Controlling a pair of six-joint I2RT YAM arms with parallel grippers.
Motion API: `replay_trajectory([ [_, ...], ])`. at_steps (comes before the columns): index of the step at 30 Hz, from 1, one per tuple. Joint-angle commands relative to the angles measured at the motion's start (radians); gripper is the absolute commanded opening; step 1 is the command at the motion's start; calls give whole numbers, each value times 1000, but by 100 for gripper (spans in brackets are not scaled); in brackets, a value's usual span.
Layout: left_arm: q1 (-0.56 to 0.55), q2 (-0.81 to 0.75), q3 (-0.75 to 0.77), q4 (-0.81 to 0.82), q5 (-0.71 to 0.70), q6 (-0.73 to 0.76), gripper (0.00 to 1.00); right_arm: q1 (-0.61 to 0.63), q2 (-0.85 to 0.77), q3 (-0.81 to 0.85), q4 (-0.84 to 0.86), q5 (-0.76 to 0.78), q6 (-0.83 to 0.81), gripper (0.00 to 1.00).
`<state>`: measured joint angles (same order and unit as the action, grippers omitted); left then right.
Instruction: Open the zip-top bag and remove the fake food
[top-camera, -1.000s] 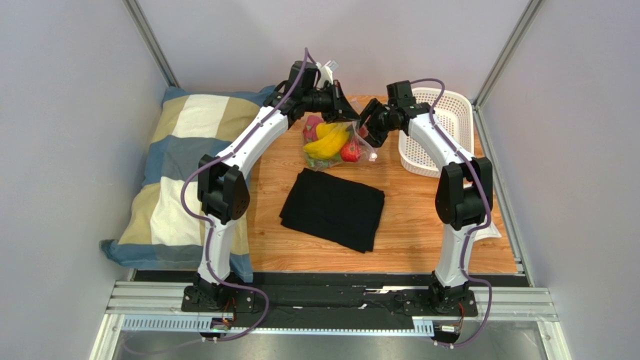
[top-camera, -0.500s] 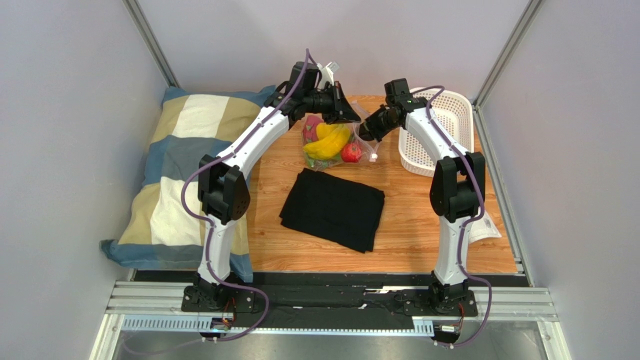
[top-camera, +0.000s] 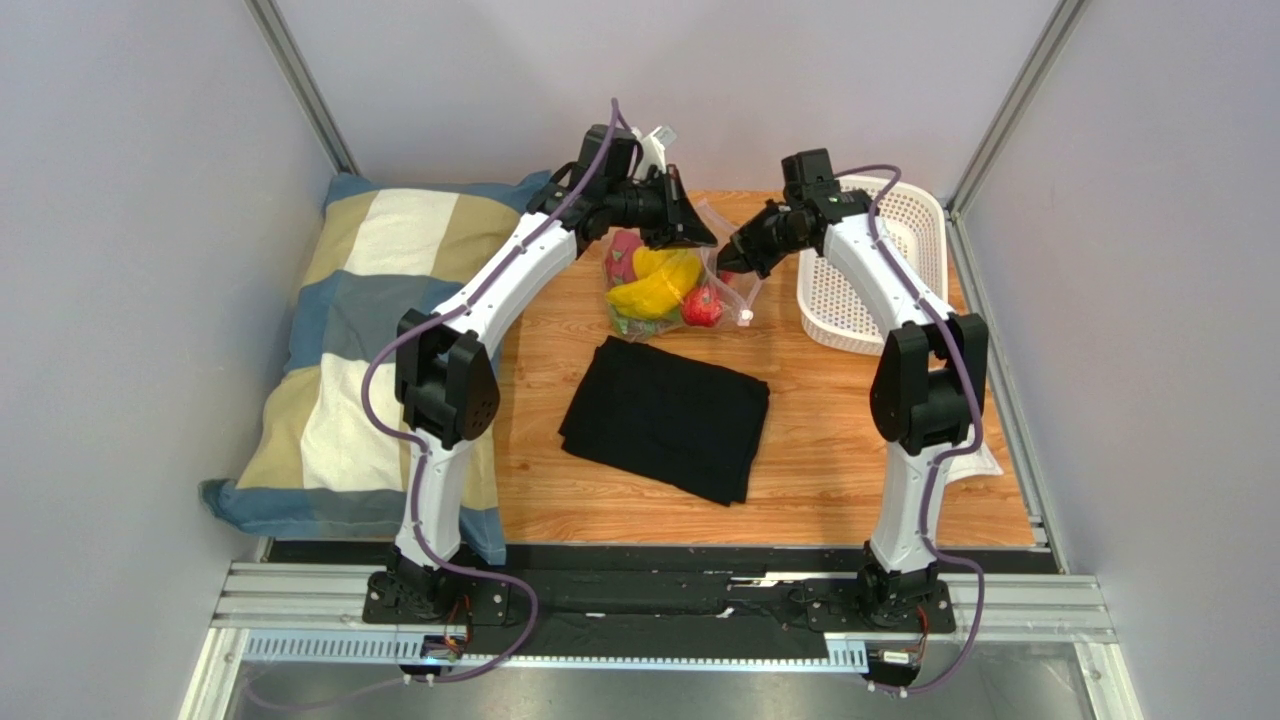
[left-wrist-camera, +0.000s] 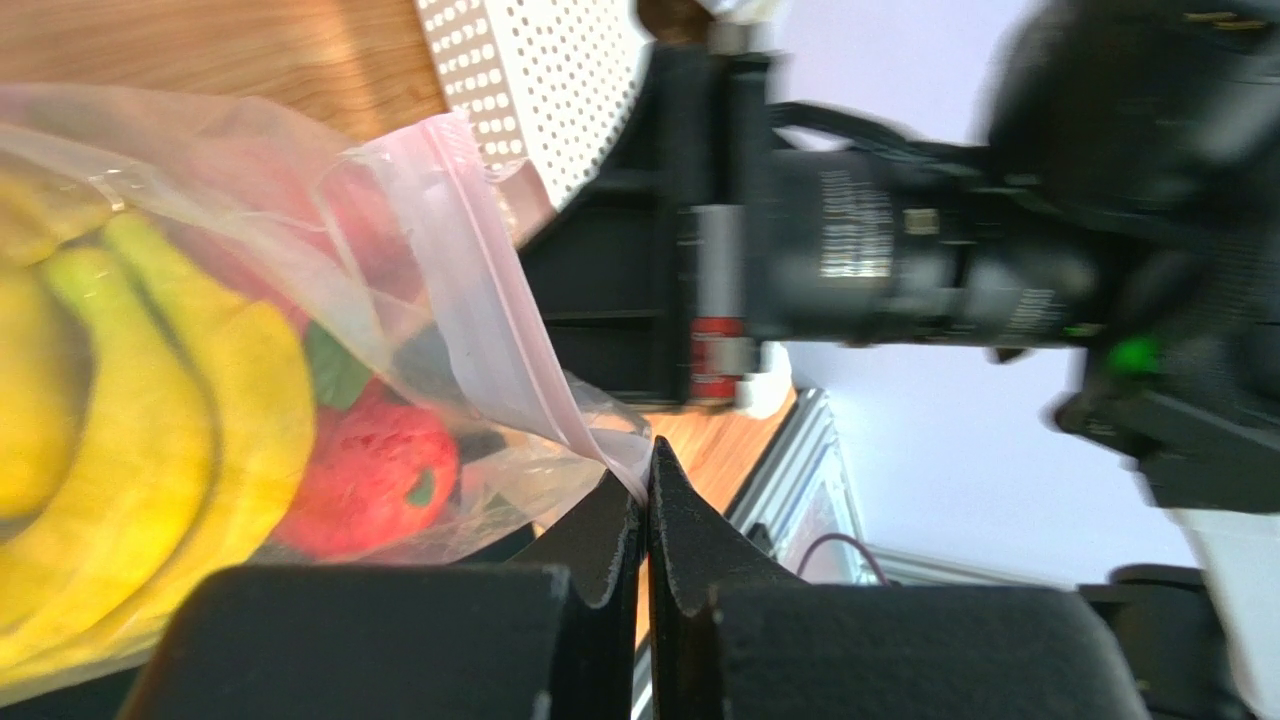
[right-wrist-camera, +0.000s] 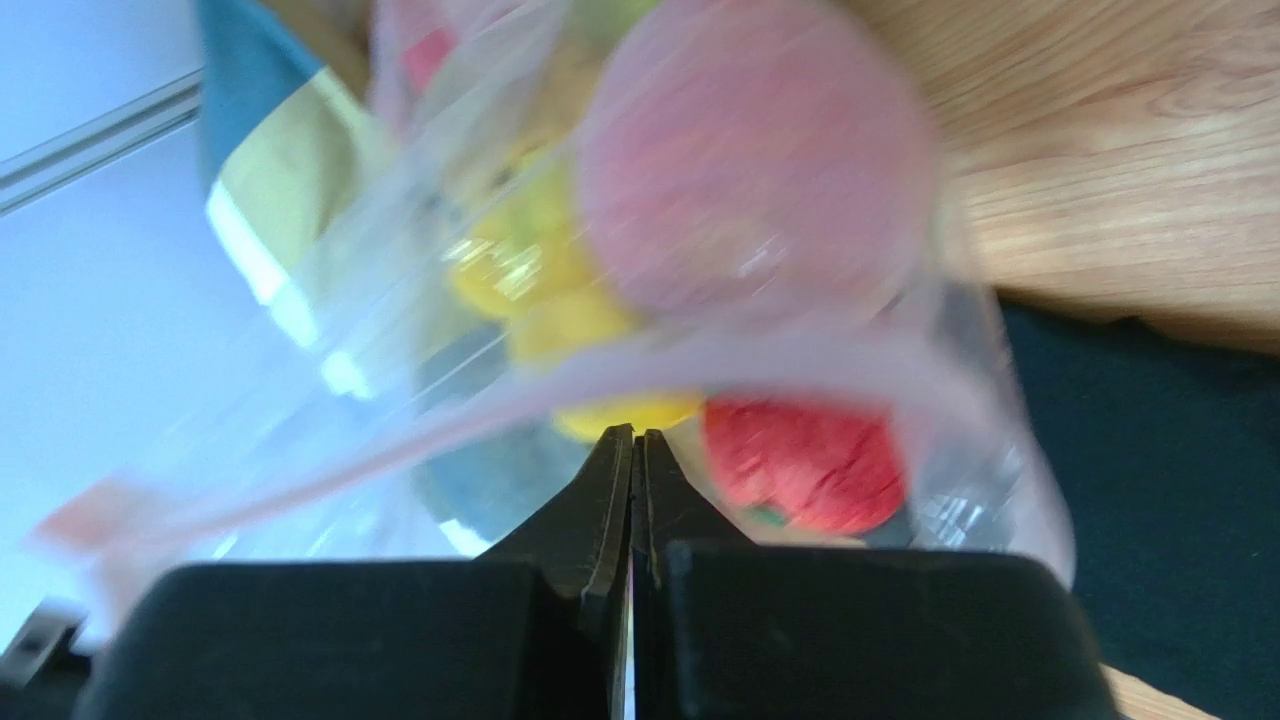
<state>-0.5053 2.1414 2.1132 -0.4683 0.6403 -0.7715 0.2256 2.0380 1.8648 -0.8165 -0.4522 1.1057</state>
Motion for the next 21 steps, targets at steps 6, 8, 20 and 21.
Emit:
replay_trajectory([
  [6, 33, -67, 36, -81, -57, 98, 0, -8, -206, -16, 47, -56, 40, 0],
  [8, 34, -75, 21, -72, -50, 95, 0, -9, -222, -33, 46, -40, 23, 0],
  [20, 19, -68, -29, 16, 35, 34, 0, 4, -56, 11, 39, 21, -125, 34],
  [21, 17, -67, -30, 16, 33, 34, 0, 7, -35, 42, 15, 47, -170, 40],
])
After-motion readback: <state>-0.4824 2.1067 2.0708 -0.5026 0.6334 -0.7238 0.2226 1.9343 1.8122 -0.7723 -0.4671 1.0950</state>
